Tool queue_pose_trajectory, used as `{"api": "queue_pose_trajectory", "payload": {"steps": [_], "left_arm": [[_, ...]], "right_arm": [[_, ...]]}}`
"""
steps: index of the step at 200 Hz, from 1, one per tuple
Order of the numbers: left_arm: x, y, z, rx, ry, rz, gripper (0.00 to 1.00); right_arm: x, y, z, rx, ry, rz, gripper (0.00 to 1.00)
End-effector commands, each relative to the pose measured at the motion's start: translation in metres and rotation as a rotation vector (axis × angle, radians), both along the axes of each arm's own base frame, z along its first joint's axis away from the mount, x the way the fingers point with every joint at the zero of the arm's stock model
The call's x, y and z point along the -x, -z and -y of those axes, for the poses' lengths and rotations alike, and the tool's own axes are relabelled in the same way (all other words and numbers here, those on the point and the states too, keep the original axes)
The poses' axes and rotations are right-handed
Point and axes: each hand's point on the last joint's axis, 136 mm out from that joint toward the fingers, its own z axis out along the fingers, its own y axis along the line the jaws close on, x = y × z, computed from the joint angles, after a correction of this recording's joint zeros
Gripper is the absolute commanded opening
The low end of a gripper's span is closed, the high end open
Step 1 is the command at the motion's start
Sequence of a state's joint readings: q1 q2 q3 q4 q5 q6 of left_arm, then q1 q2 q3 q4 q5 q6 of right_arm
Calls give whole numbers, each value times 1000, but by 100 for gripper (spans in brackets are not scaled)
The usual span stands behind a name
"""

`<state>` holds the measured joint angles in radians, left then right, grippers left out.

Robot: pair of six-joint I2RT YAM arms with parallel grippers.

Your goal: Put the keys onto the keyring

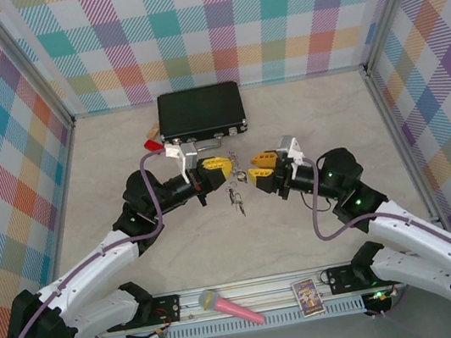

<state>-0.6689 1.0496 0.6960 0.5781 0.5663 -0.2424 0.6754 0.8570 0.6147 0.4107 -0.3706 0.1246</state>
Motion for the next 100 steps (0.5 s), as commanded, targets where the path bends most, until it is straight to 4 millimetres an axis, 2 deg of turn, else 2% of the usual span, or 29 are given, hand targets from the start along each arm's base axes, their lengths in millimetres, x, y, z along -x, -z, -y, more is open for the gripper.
{"api": "queue_pose_trajectory", "payload": {"steps": [1, 27, 100], "left_arm": [[4, -18, -5, 42, -5, 70, 0], [5, -18, -5, 44, -3, 70, 0], [6, -20, -7, 46, -5, 74, 0]], "right_arm": [[7, -21, -5, -134, -101, -54, 32], [3, -30, -10, -189, -144, -70, 32], [-6, -24, -24, -205, -231, -150, 29]]}}
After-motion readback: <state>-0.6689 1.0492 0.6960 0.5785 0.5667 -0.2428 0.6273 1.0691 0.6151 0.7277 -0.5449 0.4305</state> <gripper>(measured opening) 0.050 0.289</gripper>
